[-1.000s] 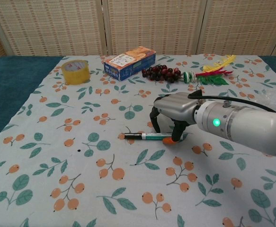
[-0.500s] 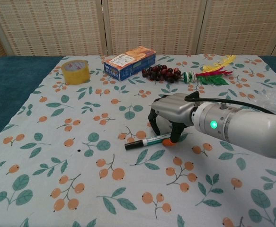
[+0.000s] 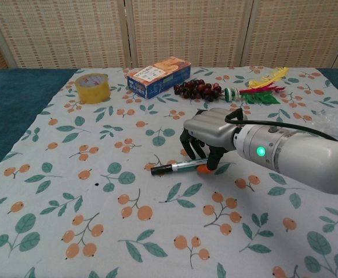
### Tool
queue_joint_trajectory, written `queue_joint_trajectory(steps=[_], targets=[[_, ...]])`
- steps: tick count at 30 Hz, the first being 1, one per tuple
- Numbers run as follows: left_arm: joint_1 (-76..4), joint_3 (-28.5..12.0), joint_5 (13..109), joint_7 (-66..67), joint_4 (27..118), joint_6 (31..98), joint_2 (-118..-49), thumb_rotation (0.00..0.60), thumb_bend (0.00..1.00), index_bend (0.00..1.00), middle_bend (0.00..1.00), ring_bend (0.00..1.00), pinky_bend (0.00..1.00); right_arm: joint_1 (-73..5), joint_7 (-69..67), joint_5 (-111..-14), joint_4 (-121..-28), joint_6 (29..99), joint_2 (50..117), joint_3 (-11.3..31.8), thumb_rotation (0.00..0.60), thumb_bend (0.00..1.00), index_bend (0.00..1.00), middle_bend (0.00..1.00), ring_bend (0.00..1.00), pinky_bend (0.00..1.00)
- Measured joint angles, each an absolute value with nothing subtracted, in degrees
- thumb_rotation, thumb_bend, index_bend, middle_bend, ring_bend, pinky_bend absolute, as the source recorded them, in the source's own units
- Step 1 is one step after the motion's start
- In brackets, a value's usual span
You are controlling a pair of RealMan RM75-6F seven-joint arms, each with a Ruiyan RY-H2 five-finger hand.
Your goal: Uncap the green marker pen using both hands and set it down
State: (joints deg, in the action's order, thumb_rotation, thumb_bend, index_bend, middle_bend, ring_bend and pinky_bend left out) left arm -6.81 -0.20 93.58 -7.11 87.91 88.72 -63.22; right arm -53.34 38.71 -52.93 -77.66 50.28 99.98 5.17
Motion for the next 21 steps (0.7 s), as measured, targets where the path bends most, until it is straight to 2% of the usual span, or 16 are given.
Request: queue_joint_trajectory(steps=[4, 8, 14, 18, 21], targets=[[-6.9, -0.2, 93.6, -7.2, 87.8, 88.6, -63.2, 0.6, 0.46, 0.0, 0.0, 0.0, 0.13, -53.0, 38.4, -54.0, -77.1, 50.9, 100.3, 5.0, 0.6, 0.32, 0.98, 0.78, 0.49, 0.15], [-7.0, -0.1, 93.9, -7.1, 87.4, 88.6, -63.4, 0.6, 0.46, 0.0, 0.0, 0.0, 0.13, -51.9, 35.9, -57.4, -75.7, 52.5, 100.8, 4.4, 0.6, 0.34, 1.0, 0.84, 0.52, 0.16], [-7.3, -0.2, 94.1, -6.4, 86.9, 88.3, -64.2, 0.6, 0.46, 0.0, 0.0, 0.0, 0.13, -49.0, 28.6, -65.2, -74.0, 56.8, 100.4, 3.7, 0.6, 0.34, 1.0, 0.84, 0.52, 0.17], [-7.8, -0.1, 94.5, -6.8, 86.5, 87.8, -64.9, 0.6, 0.46, 0.0, 0.01, 0.0, 0.15, -47.3, 24.9, -68.2, -74.6, 58.9, 97.6, 3.9, 0.6, 0.34, 1.0, 0.84, 0.52, 0.17], [-8.7, -0.1, 94.6, -7.0, 86.5, 86.0, -65.2, 0.6, 0.46, 0.0, 0.01, 0.02, 0.21, -46.8, 23.9, -69.1, -75.7, 59.0, 95.0, 4.2, 0.6, 0.34, 1.0, 0.84, 0.52, 0.17]])
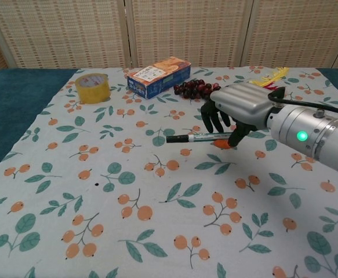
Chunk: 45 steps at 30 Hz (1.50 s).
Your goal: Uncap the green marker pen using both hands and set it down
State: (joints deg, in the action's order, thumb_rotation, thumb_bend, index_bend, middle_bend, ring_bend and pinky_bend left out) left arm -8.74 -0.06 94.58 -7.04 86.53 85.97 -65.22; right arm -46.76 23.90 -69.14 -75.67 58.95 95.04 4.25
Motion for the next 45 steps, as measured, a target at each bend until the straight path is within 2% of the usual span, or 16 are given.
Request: queue_joint_trajectory(steps=[2, 4, 6, 10, 15, 20, 28, 31, 40, 45], targets=[[-9.9, -0.3, 94.3, -6.4, 86.8, 84.1, -65.4, 0.6, 0.46, 0.0, 0.02, 0.08, 0.26, -46.8, 23.5, -69.4, -76.2, 58.3, 93.6, 4.5, 0.6, 0.34, 1.0, 0.84, 0.52, 0.17], [-11.2, -1.1, 93.9, -4.6, 87.3, 82.2, -65.7, 0.6, 0.46, 0.02, 0.06, 0.18, 0.37, -47.0, 22.9, -69.5, -76.5, 56.8, 92.3, 5.0, 0.6, 0.34, 1.0, 0.84, 0.52, 0.17], [-12.3, -2.0, 93.5, -2.2, 87.8, 81.4, -66.1, 0.6, 0.46, 0.04, 0.09, 0.25, 0.44, -47.6, 21.8, -69.4, -76.7, 55.0, 91.5, 5.8, 0.6, 0.34, 1.0, 0.84, 0.52, 0.17], [-15.1, -3.9, 92.4, 6.1, 89.6, 78.9, -67.2, 0.6, 0.46, 0.06, 0.12, 0.35, 0.5, -49.1, 19.3, -69.1, -76.6, 52.0, 90.7, 7.8, 0.6, 0.34, 1.0, 0.84, 0.52, 0.17], [-18.8, -5.8, 90.5, 16.9, 92.6, 74.6, -68.8, 0.6, 0.43, 0.09, 0.14, 0.4, 0.53, -52.1, 16.7, -69.8, -75.3, 49.4, 90.8, 10.5, 0.6, 0.34, 1.0, 0.84, 0.52, 0.17], [-22.4, -7.6, 87.1, 25.7, 94.2, 70.8, -72.7, 0.6, 0.39, 0.12, 0.17, 0.42, 0.54, -55.0, 15.1, -70.6, -74.2, 46.4, 91.0, 12.1, 0.6, 0.34, 1.0, 0.84, 0.52, 0.17], [-26.5, -9.0, 84.2, 34.5, 90.9, 68.2, -79.3, 0.6, 0.38, 0.19, 0.25, 0.51, 0.59, -57.3, 12.4, -68.4, -73.1, 42.9, 91.5, 14.4, 0.6, 0.34, 1.0, 0.84, 0.52, 0.17], [-27.7, -9.2, 83.6, 36.9, 88.5, 67.9, -81.8, 0.6, 0.38, 0.21, 0.28, 0.56, 0.59, -58.6, 11.4, -66.6, -72.6, 40.9, 92.1, 15.3, 0.6, 0.34, 1.0, 0.84, 0.52, 0.17], [-30.4, -10.0, 81.6, 39.8, 85.8, 67.8, -86.3, 0.6, 0.38, 0.21, 0.26, 0.57, 0.6, -63.1, 10.8, -65.0, -71.8, 35.9, 93.4, 16.3, 0.6, 0.34, 1.0, 0.84, 0.52, 0.17], [-30.8, -9.7, 81.2, 40.2, 86.5, 68.2, -86.7, 0.6, 0.38, 0.21, 0.27, 0.59, 0.61, -63.6, 10.9, -64.4, -71.9, 36.4, 93.8, 16.1, 0.6, 0.34, 1.0, 0.84, 0.52, 0.17]])
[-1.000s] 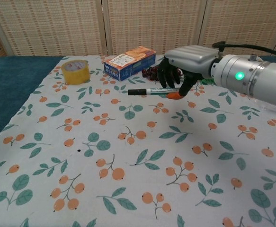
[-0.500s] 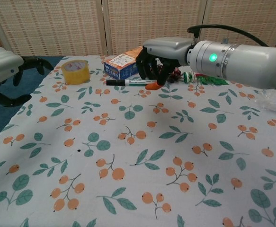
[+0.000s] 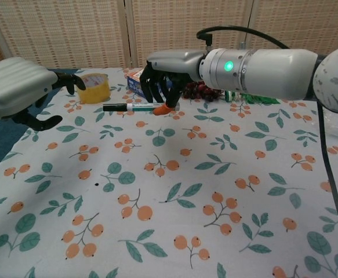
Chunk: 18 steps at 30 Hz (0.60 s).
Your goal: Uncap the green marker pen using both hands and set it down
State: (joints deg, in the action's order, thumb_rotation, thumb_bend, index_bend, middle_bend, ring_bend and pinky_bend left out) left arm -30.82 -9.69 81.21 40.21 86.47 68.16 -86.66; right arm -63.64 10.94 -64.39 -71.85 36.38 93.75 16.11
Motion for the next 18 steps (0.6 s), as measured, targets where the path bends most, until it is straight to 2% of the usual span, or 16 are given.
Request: queue_joint_trajectory(steps=[12, 18], targets=[[-32.2, -9.5, 81.9, 42.0, 86.0, 70.0, -90.1, 0.6, 0.38, 0.3, 0.37, 0.65, 0.65, -65.0, 10.3, -62.4, -68.9, 37.8, 97.2, 16.6, 0.6, 0.35, 1.0, 0.84, 0.52, 0.17], [-33.4, -10.0, 81.7, 40.8, 84.5, 70.3, -92.2, 0.6, 0.38, 0.3, 0.38, 0.65, 0.65, -65.9, 9.4, -61.3, -67.5, 37.4, 98.7, 17.3, 0.6, 0.35, 1.0, 0.84, 0.52, 0.18]])
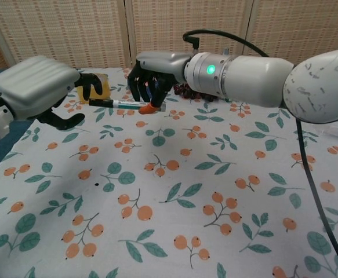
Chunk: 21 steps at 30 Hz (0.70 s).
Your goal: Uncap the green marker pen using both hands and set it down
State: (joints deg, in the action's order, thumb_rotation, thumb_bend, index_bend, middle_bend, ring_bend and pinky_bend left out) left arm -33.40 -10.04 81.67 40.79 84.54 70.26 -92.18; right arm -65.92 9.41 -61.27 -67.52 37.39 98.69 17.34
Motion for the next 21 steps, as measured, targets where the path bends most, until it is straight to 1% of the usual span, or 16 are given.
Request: queue_joint_trajectory(steps=[8, 11, 16, 18, 21], targets=[[-34.3, -10.1, 80.9, 41.9, 84.7, 70.2, -93.2, 0.6, 0.38, 0.31, 0.38, 0.65, 0.65, -67.7, 10.4, -59.4, -65.9, 36.0, 100.1, 17.5, 0.6, 0.35, 1.0, 0.84, 0.52, 0.18], [-34.4, -10.0, 81.4, 41.0, 84.7, 70.8, -93.5, 0.6, 0.38, 0.34, 0.4, 0.66, 0.65, -68.1, 10.4, -59.0, -65.5, 36.0, 100.7, 17.6, 0.6, 0.35, 1.0, 0.84, 0.52, 0.18], [-34.6, -10.1, 82.8, 38.1, 82.6, 72.5, -95.0, 0.6, 0.38, 0.42, 0.5, 0.7, 0.69, -68.2, 10.2, -58.7, -65.3, 36.3, 101.0, 17.6, 0.6, 0.35, 1.0, 0.84, 0.52, 0.18], [-34.7, -10.1, 83.3, 37.0, 81.2, 73.2, -95.8, 0.6, 0.38, 0.42, 0.5, 0.7, 0.69, -68.2, 10.0, -58.6, -65.4, 36.5, 100.9, 17.7, 0.6, 0.35, 1.0, 0.84, 0.52, 0.18], [-34.9, -10.1, 84.2, 36.3, 79.1, 74.1, -96.7, 0.6, 0.38, 0.42, 0.49, 0.7, 0.69, -68.0, 9.5, -58.4, -65.8, 36.5, 100.6, 17.8, 0.6, 0.35, 1.0, 0.84, 0.52, 0.18]])
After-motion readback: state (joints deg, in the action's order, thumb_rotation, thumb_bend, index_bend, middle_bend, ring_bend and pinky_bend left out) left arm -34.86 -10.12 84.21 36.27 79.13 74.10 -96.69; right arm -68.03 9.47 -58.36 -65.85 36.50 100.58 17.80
